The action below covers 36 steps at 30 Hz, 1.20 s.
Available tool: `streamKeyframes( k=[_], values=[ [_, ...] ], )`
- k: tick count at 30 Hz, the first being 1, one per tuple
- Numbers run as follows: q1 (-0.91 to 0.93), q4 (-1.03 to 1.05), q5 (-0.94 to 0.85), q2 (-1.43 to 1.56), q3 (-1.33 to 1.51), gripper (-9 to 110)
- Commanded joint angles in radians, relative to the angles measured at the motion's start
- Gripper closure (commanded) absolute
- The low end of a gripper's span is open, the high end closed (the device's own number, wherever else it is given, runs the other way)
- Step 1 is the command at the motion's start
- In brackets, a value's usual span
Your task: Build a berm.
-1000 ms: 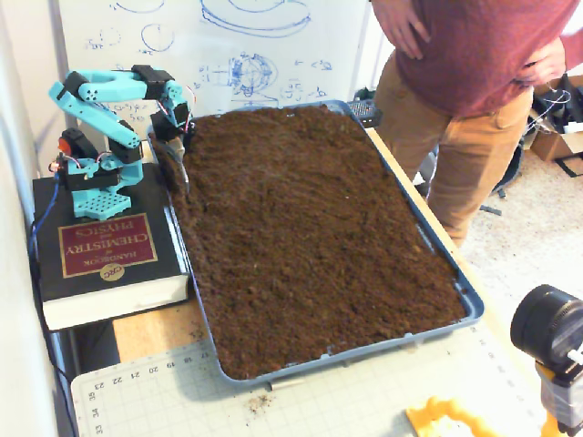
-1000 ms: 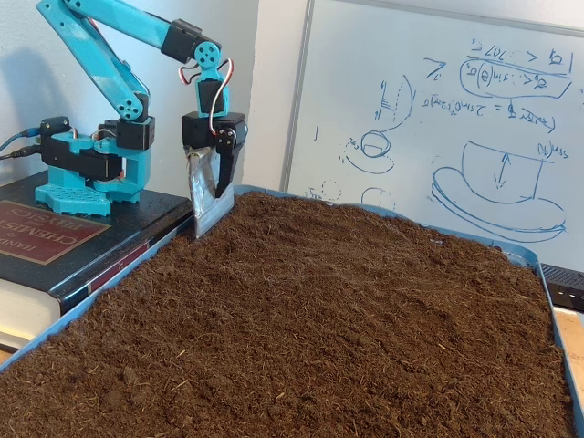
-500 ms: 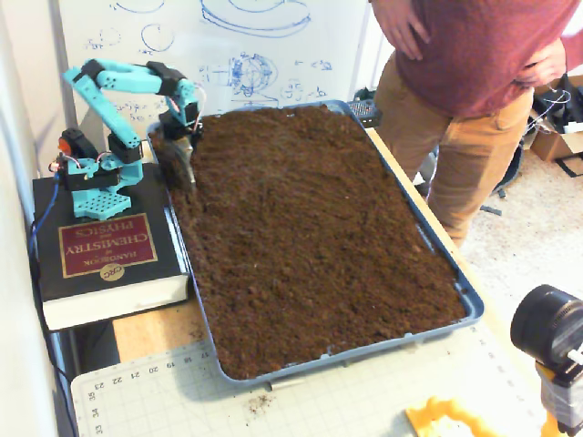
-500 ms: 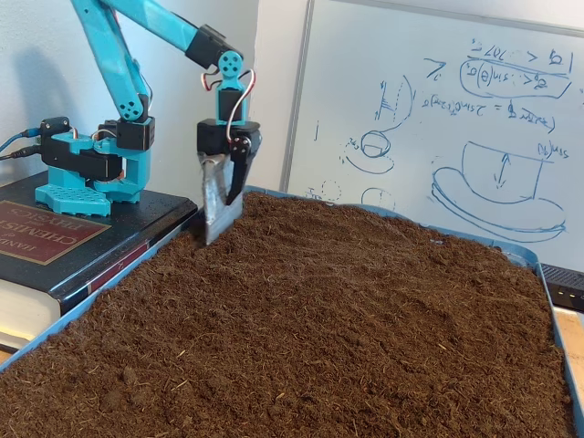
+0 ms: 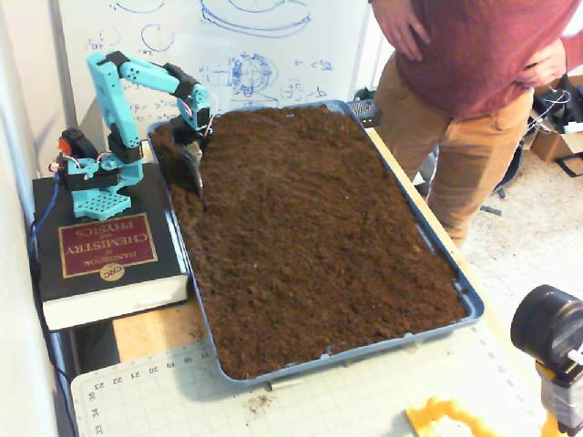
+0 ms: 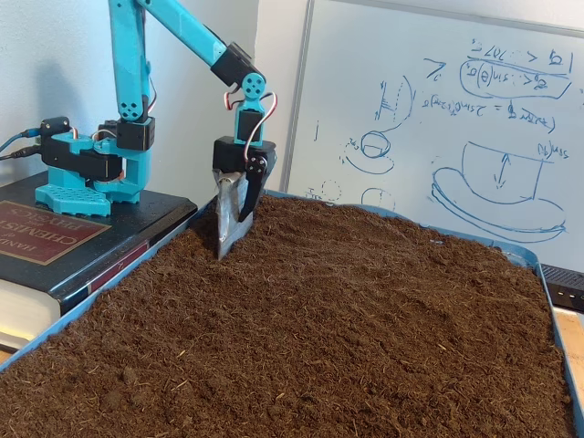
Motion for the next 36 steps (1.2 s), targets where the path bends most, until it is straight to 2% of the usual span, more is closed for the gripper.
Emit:
streamKeyframes(
  k=[1, 18, 36],
  values=[
    [-0.005, -0.009, -0.009, -0.054, -0.084, 101],
    [0.063, -0.009, -0.009, -0.324, -0.388, 101],
    [0.178, -0.009, -0.011, -0.345, -0.624, 101]
  ],
)
